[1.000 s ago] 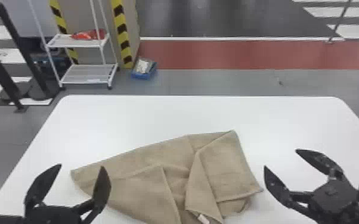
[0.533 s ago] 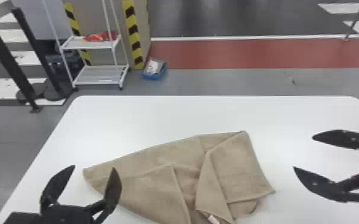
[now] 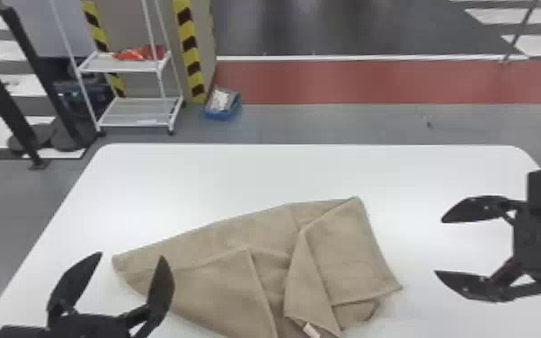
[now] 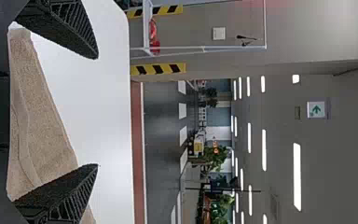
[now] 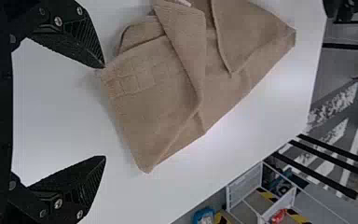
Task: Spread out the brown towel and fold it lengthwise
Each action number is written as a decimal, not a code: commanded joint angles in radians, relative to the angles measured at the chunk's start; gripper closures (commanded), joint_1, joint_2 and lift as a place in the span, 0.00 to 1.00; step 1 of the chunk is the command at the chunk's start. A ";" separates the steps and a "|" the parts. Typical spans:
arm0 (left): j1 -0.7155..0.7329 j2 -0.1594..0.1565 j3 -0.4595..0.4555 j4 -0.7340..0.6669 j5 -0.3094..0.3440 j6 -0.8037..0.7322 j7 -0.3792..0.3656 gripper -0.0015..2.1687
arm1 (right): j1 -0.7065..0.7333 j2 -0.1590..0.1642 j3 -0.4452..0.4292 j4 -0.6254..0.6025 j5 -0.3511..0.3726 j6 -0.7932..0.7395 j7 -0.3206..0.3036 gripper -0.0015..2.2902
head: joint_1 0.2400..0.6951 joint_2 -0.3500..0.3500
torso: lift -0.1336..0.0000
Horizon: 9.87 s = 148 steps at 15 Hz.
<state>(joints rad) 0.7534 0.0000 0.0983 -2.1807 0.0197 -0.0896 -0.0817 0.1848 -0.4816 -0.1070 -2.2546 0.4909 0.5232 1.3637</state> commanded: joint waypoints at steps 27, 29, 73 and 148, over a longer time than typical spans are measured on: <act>0.018 -0.003 0.024 0.001 0.023 -0.015 -0.004 0.02 | -0.185 -0.034 0.449 0.224 0.331 0.019 0.003 0.42 | 1.00 0.68 | 0.07; 0.020 -0.003 0.024 0.001 0.023 -0.015 -0.004 0.02 | -0.185 -0.028 0.437 0.225 0.325 0.013 0.003 0.57 | 1.00 0.68 | 0.07; -0.028 -0.003 0.014 0.033 0.019 0.052 -0.112 0.02 | 0.059 -0.052 0.122 0.015 0.121 0.430 -0.124 0.23 | 1.00 0.37 | 0.07; -0.864 0.540 -0.319 0.286 -0.003 0.957 -0.897 0.09 | 0.257 0.198 -0.200 0.104 0.526 0.203 0.003 0.59 | 1.00 0.00 | 0.07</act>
<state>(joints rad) -0.0818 0.5555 -0.2036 -1.9455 0.0238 0.8734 -0.9768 0.4380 -0.2846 -0.2980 -2.1458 1.0168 0.7247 1.3637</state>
